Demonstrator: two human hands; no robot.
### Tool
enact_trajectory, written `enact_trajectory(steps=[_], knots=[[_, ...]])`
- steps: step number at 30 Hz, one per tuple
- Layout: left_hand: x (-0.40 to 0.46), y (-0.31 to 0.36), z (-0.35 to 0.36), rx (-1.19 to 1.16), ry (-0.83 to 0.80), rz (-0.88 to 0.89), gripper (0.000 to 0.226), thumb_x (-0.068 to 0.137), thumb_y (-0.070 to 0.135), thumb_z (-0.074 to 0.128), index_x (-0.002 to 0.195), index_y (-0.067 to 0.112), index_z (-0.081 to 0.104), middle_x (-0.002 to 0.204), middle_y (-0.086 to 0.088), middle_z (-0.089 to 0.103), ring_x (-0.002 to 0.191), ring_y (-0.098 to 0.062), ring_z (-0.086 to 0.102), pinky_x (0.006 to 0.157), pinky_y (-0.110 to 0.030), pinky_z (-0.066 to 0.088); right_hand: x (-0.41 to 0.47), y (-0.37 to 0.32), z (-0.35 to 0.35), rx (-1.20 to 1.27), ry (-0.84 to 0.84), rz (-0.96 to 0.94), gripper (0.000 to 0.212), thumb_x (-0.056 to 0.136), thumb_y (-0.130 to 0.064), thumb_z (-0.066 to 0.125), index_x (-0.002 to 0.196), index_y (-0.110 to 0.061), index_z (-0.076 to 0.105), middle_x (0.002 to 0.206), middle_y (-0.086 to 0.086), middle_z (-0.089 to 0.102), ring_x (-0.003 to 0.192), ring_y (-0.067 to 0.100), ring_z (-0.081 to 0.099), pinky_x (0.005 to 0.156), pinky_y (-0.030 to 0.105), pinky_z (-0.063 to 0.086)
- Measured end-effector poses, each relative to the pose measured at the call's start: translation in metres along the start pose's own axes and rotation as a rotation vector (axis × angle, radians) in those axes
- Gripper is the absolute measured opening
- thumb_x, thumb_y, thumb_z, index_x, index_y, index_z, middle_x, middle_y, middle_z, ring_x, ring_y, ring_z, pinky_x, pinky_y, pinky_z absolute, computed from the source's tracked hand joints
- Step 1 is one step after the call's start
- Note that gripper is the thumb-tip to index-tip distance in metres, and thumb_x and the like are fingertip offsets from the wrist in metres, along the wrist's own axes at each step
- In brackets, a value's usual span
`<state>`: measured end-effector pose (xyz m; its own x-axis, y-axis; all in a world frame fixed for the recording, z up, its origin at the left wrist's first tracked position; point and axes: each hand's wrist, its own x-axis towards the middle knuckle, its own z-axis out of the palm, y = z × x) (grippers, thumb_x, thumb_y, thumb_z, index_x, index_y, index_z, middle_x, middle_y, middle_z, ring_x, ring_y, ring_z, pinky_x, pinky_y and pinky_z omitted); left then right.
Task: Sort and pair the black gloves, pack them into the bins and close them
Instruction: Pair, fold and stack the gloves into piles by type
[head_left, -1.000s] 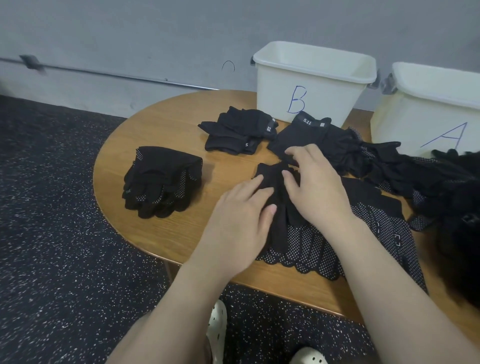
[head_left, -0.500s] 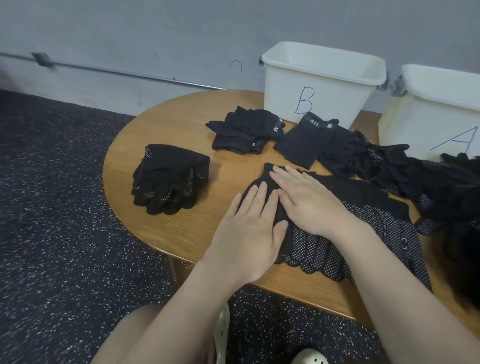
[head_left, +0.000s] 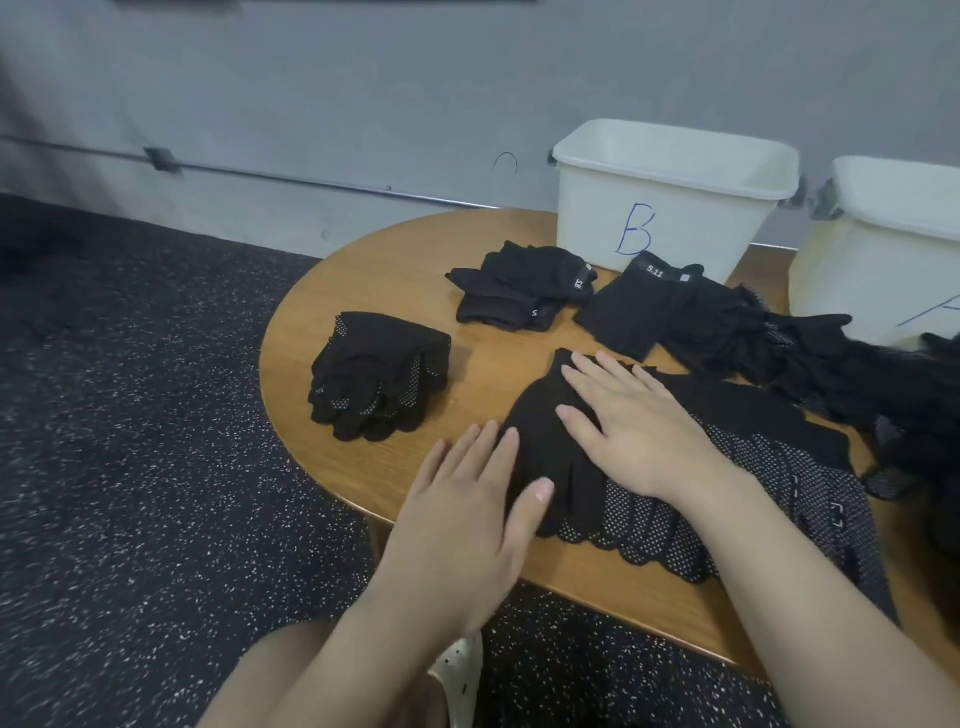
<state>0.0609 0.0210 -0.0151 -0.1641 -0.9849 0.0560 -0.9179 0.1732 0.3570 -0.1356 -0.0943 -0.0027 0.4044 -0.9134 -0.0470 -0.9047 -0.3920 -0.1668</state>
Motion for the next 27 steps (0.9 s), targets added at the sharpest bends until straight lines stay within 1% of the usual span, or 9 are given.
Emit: enact_trajectory(steps=[3,6,11,16,18,20,22,24,27], knots=[[0.026,0.000,-0.004,-0.059,0.061,0.017,0.066,0.106,0.054,0.009,0.165,0.026,0.018,0.173,0.007,0.013,0.158,-0.005,0.004,0.130,-0.033,0.005,-0.008,-0.003,-0.004,-0.002,0.012,0.014,0.061,0.109,-0.052,0.021,0.164,-0.027,0.021,0.172,-0.008,0.009,0.159,0.012,-0.002,0.129,0.038,-0.002],[0.058,0.001,-0.001,0.000,0.058,0.078,0.054,0.112,0.038,0.019,0.165,0.027,0.020,0.172,0.008,0.015,0.159,-0.008,0.003,0.129,-0.033,-0.008,-0.026,-0.008,-0.005,-0.019,0.015,0.002,0.063,0.108,-0.055,0.019,0.164,-0.025,0.020,0.172,-0.005,0.011,0.159,0.014,-0.002,0.129,0.039,-0.002],[0.071,-0.004,0.010,0.070,0.002,0.000,0.056,0.111,0.042,0.016,0.165,0.028,0.016,0.173,0.007,0.013,0.160,-0.014,0.001,0.125,-0.045,-0.014,-0.058,-0.018,-0.001,-0.047,0.020,-0.053,0.064,0.107,-0.055,0.014,0.165,-0.027,0.014,0.173,-0.007,0.004,0.158,0.011,-0.007,0.129,0.037,-0.005],[0.077,0.001,0.009,0.026,0.019,-0.022,0.058,0.111,0.041,0.020,0.166,0.023,0.014,0.174,0.006,0.008,0.160,-0.013,-0.003,0.127,-0.044,-0.011,-0.085,-0.014,-0.002,0.025,-0.028,-0.246,0.057,0.109,-0.049,0.019,0.164,-0.034,0.015,0.169,-0.021,0.002,0.153,-0.007,-0.013,0.128,0.030,-0.010],[0.079,0.006,0.008,-0.014,0.045,0.036,0.055,0.112,0.037,0.023,0.165,0.024,0.016,0.173,0.007,0.007,0.159,-0.012,-0.005,0.129,-0.040,-0.007,-0.095,-0.008,-0.007,0.136,-0.023,-0.277,0.051,0.109,-0.045,0.033,0.159,-0.038,0.032,0.165,-0.027,0.015,0.151,-0.014,-0.003,0.127,0.024,-0.002],[0.077,0.011,0.011,-0.042,0.040,0.088,0.054,0.112,0.037,0.024,0.165,0.025,0.019,0.173,0.008,0.007,0.159,-0.010,-0.006,0.130,-0.038,-0.005,-0.102,-0.002,-0.013,0.300,0.039,-0.244,0.044,0.104,-0.047,0.045,0.146,-0.039,0.054,0.155,-0.031,0.040,0.145,-0.019,0.020,0.125,0.018,0.015],[0.074,0.015,0.015,-0.053,0.010,0.091,0.057,0.111,0.043,0.024,0.165,0.026,0.018,0.173,0.008,0.006,0.159,-0.009,-0.006,0.129,-0.036,-0.005,-0.103,0.005,-0.018,0.415,0.145,-0.186,0.040,0.100,-0.051,0.048,0.133,-0.038,0.066,0.135,-0.034,0.058,0.132,-0.016,0.044,0.114,0.012,0.033],[0.074,0.018,0.017,-0.055,-0.013,0.068,0.062,0.109,0.051,0.023,0.166,0.027,0.013,0.174,0.008,0.005,0.159,-0.008,-0.006,0.129,-0.035,-0.006,-0.094,0.012,-0.020,0.448,0.287,-0.122,0.032,0.101,-0.044,0.051,0.122,-0.032,0.072,0.119,-0.029,0.065,0.117,-0.009,0.058,0.101,0.009,0.041],[0.074,0.021,0.017,-0.028,-0.036,0.051,0.076,0.101,0.065,0.019,0.166,0.029,0.007,0.174,0.009,-0.001,0.158,-0.008,-0.008,0.129,-0.035,-0.008,-0.069,0.022,-0.019,0.425,0.420,0.040,0.022,0.099,-0.028,0.059,0.112,-0.021,0.076,0.105,-0.020,0.067,0.101,-0.002,0.062,0.092,0.017,0.048]])
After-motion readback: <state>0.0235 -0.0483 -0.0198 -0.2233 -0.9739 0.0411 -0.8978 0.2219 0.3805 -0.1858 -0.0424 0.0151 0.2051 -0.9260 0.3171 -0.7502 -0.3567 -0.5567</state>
